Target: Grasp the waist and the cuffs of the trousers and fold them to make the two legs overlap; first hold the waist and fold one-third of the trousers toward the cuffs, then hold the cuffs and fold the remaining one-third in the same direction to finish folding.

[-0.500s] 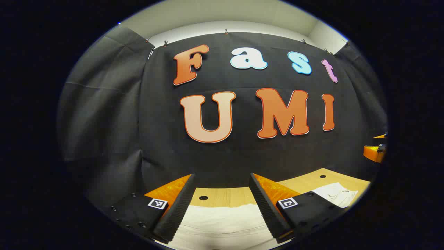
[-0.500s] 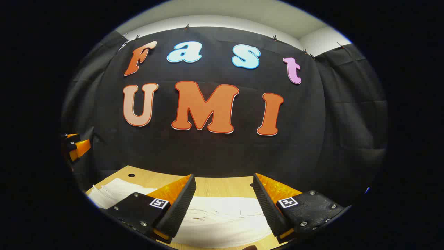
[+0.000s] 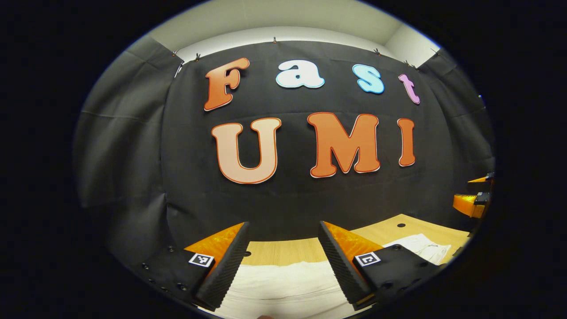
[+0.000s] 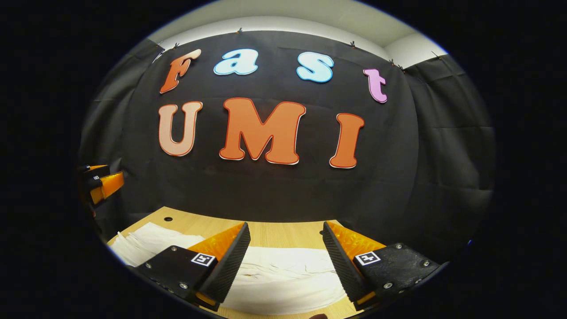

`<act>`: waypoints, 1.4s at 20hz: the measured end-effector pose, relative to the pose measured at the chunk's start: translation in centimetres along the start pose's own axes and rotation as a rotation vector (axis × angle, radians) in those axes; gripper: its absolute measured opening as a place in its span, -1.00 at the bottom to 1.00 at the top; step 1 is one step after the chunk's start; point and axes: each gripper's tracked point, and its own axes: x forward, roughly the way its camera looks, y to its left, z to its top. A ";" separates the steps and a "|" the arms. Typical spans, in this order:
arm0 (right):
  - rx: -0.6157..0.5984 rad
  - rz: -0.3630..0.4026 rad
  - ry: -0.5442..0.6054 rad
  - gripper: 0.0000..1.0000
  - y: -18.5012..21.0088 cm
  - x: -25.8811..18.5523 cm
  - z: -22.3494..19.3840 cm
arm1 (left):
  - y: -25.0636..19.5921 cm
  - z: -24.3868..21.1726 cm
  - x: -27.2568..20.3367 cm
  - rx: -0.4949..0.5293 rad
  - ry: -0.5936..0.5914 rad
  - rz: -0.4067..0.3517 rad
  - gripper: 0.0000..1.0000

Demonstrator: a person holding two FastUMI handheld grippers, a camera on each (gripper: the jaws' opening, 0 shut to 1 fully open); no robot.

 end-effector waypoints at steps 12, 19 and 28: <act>0.048 -0.026 0.308 0.98 -4.1 2.2 -7.3 | 5.0 -8.9 -1.1 -0.139 0.318 0.160 0.99; 0.206 -0.072 0.539 0.96 -6.2 2.6 -13.0 | 12.4 -17.4 -4.8 -0.331 0.603 0.335 0.96; 0.292 -0.179 0.707 0.89 -6.9 0.5 -17.2 | 19.1 -29.7 -11.0 -0.727 0.908 0.476 0.96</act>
